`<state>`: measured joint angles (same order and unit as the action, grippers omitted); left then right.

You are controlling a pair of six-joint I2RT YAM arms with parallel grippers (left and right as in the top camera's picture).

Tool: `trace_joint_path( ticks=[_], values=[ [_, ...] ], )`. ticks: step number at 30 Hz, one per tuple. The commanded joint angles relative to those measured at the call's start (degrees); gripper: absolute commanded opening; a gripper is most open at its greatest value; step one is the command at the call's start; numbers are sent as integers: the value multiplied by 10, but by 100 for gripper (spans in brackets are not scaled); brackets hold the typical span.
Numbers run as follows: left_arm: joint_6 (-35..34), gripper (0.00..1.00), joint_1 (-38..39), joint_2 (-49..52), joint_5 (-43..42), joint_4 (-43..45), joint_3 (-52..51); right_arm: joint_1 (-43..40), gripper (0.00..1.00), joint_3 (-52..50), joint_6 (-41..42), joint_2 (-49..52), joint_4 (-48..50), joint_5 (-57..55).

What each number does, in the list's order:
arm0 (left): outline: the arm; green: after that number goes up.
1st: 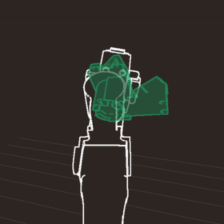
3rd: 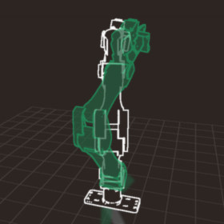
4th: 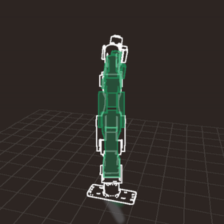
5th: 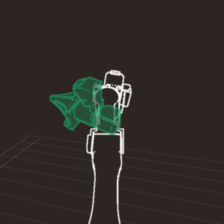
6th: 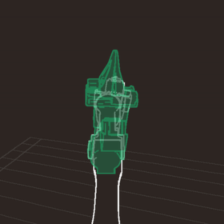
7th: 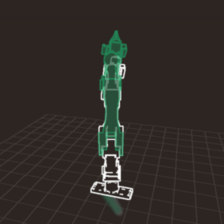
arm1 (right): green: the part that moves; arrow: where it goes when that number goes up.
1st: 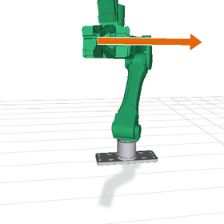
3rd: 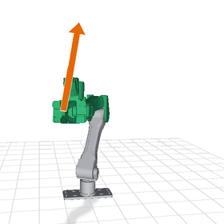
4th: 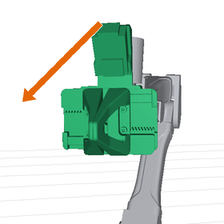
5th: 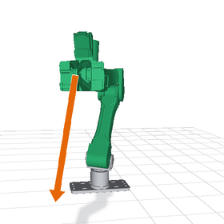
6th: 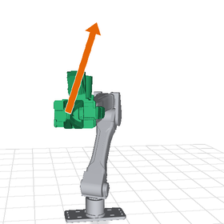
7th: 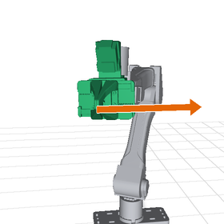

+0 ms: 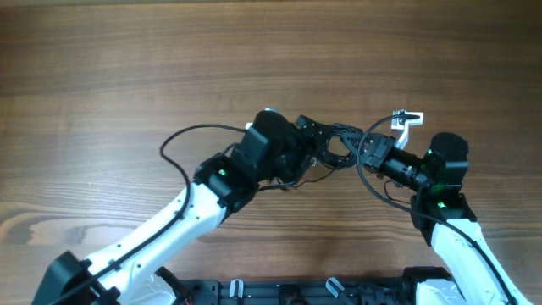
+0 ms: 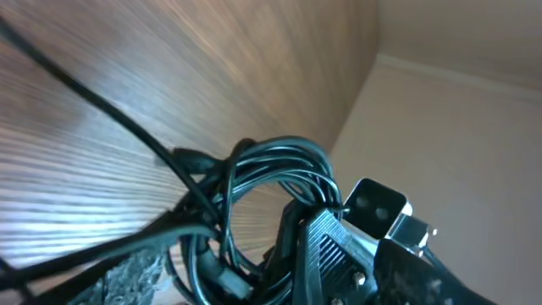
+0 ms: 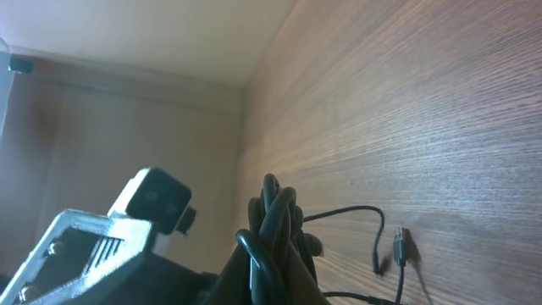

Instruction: Untangle cables

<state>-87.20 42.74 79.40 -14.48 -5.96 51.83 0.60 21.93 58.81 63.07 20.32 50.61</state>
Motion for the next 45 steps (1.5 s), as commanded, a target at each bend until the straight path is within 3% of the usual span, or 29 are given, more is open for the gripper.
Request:
trace_joint_path(
  ticks=[1, 5, 13, 21, 23, 27, 32, 36, 42, 43, 45],
  values=[
    [-37, 75, 11, 18, -11, 2, 5, -2, 4, 2, 8, 4, 5, 18],
    [-37, 70, 13, 23, -11, -5, 5, -2, 4, 2, 30, 4, 6, 17],
    [-37, 70, 41, 23, -9, -2, 5, -2, 4, 2, 113, 4, 7, 0],
    [-37, 68, 48, 34, 1, -28, 5, -2, 4, 2, 123, 4, 7, 7],
    [-37, 62, 48, 37, 13, -39, 5, -2, 4, 2, 139, 4, 7, 11],
    [-37, 40, 47, 39, 57, -50, 5, -2, 4, 2, 149, 4, 21, 34],
    [-30, 4, 47, 39, 120, -51, 5, -2, 5, 2, 147, 4, 30, 74],
    [23, 4, 47, 39, 161, -52, 5, -2, 10, 2, 146, 4, 30, 73],
    [75, 4, 39, 39, 160, -56, 5, -2, 9, 2, 147, 4, 32, 73],
    [75, 13, 39, 39, 154, -57, 5, -2, 9, 2, 147, 4, 34, 73],
    [75, 51, 39, 39, 145, -57, 5, -2, 9, 2, 148, 4, 39, 73]
  ],
)
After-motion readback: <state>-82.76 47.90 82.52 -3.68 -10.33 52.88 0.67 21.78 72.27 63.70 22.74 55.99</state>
